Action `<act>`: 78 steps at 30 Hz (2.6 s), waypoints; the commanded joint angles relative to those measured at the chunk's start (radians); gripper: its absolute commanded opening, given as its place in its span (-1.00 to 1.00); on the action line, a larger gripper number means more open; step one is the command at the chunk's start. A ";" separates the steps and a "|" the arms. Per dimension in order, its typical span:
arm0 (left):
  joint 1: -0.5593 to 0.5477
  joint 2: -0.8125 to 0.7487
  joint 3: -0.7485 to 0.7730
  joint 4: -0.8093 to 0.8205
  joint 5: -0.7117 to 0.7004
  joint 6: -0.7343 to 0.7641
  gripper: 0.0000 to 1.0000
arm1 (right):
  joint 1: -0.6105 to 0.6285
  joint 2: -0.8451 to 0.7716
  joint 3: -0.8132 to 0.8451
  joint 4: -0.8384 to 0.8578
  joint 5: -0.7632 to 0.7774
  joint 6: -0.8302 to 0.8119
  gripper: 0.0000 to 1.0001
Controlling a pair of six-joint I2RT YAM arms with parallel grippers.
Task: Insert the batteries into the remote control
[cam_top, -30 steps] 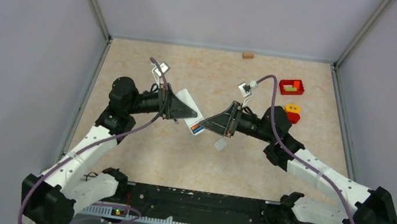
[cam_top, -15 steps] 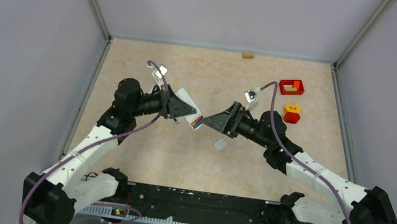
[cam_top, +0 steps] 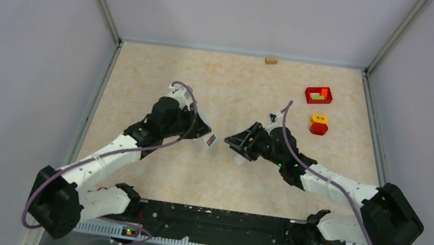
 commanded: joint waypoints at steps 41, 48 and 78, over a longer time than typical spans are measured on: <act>-0.259 0.153 0.176 -0.261 -0.736 0.026 -1.00 | 0.036 0.290 0.249 -0.262 0.153 -0.579 -0.19; -0.094 -0.170 0.031 -0.240 -0.757 0.004 -1.00 | 0.118 0.445 0.441 -0.476 0.286 -0.748 -0.08; -0.065 -0.340 -0.011 -0.304 -0.899 -0.072 -1.00 | 0.263 0.748 0.799 -0.885 0.455 -0.854 -0.51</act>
